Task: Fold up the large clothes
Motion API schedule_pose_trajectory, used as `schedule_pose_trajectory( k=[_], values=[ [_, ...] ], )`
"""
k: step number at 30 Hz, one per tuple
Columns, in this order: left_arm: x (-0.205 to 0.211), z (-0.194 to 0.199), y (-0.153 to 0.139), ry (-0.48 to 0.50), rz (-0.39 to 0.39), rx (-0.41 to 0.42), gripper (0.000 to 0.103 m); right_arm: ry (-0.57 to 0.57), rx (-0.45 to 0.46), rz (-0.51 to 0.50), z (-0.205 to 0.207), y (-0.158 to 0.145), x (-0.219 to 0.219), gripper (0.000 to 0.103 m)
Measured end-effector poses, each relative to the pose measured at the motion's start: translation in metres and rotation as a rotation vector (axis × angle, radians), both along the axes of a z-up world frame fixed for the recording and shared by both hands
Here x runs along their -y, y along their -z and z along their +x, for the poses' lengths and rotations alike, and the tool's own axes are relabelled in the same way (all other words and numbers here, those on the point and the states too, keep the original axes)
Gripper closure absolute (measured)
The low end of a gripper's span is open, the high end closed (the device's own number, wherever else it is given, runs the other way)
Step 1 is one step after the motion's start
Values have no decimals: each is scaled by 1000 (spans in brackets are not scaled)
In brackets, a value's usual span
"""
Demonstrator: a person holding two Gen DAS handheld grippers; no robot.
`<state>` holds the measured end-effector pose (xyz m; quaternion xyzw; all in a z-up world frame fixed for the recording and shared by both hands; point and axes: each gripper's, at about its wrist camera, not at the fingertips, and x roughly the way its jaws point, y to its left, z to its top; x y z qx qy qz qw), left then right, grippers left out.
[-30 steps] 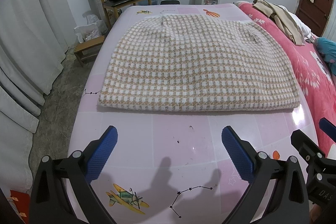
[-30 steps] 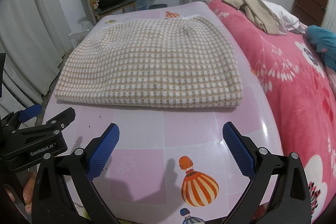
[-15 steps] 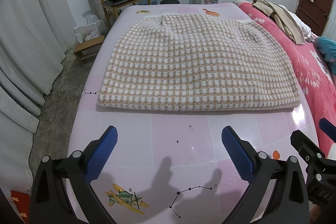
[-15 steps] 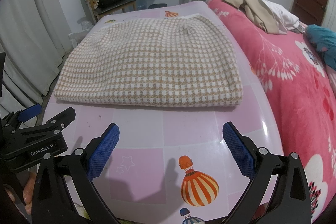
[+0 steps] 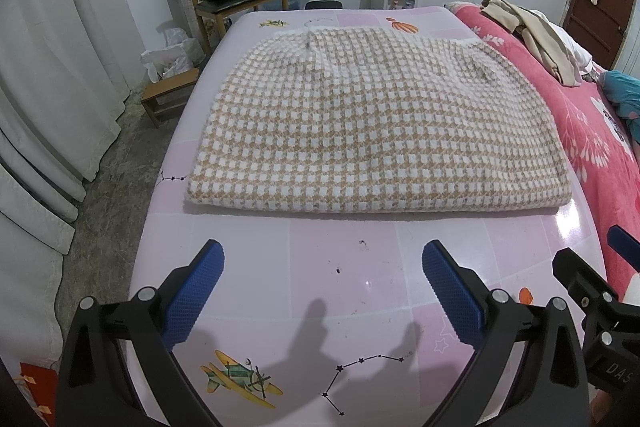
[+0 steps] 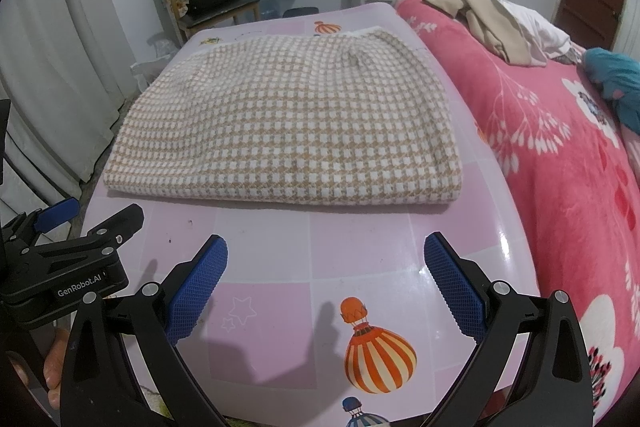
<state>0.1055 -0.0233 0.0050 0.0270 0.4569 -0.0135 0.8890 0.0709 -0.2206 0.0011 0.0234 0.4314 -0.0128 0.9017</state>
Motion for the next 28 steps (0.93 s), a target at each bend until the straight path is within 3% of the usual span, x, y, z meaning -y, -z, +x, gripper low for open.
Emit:
schedule_pose_trajectory(
  k=[28],
  values=[
    [-2,1,-4,10,2,4,5,-1,-2,-1,2,-5,-2,8]
  ],
)
